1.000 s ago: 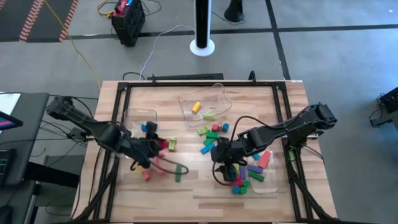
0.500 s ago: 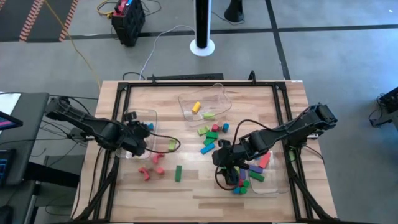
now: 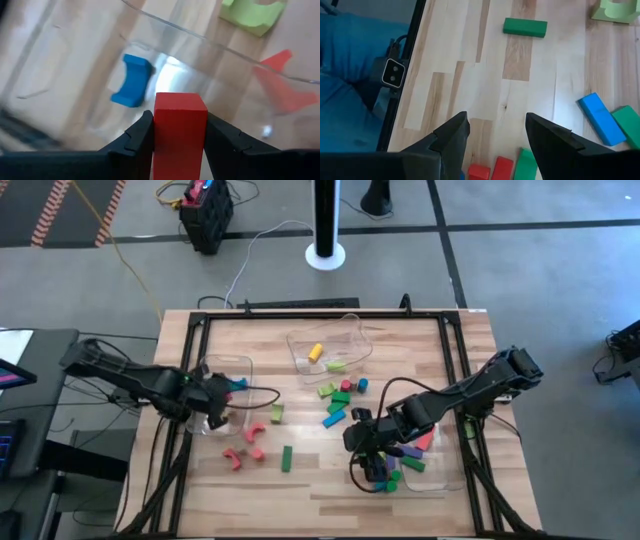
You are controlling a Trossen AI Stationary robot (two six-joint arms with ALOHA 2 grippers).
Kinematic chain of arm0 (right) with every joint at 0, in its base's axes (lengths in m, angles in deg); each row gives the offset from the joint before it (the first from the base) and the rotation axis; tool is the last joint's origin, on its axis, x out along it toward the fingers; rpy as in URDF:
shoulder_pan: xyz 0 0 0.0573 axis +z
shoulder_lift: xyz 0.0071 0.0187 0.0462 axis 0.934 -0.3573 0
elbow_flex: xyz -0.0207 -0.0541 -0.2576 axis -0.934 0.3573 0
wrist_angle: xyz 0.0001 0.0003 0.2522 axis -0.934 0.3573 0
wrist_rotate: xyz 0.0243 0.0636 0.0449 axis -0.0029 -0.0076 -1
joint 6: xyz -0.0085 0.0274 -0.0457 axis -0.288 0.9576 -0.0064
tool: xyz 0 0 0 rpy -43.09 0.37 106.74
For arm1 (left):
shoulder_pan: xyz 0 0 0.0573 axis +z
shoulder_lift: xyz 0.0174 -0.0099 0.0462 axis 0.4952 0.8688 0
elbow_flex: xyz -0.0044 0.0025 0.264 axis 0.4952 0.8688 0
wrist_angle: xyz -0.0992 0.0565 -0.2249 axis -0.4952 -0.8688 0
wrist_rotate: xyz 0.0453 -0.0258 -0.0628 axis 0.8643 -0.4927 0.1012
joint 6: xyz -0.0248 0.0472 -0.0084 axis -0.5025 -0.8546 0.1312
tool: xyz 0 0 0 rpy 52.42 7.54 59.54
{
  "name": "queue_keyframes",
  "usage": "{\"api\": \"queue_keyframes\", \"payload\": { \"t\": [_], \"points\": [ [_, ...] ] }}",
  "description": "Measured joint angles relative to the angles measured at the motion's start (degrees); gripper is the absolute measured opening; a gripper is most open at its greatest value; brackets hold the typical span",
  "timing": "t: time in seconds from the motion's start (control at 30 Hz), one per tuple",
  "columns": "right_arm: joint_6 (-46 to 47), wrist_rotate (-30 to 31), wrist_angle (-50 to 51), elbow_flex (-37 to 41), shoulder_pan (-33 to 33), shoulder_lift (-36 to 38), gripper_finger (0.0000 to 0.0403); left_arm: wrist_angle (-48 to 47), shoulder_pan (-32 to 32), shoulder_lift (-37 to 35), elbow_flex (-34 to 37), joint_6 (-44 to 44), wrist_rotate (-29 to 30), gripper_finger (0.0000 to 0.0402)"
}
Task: Sort blocks by size
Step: Put the orange arch block into the left transparent bin
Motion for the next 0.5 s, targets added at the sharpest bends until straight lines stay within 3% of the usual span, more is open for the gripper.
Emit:
{"api": "queue_keyframes", "payload": {
  "t": [0.2,0.5],
  "points": [
    [-0.26,0.06,-0.19,0.00,-0.04,0.00,0.0230,3.47,2.58,-2.94,3.37,0.83,-4.38,0.0135],
    [-1.80,1.64,-0.91,0.02,-0.15,-0.04,0.0230,3.69,3.55,-2.92,3.39,2.56,-4.55,0.0164]
  ]
}}
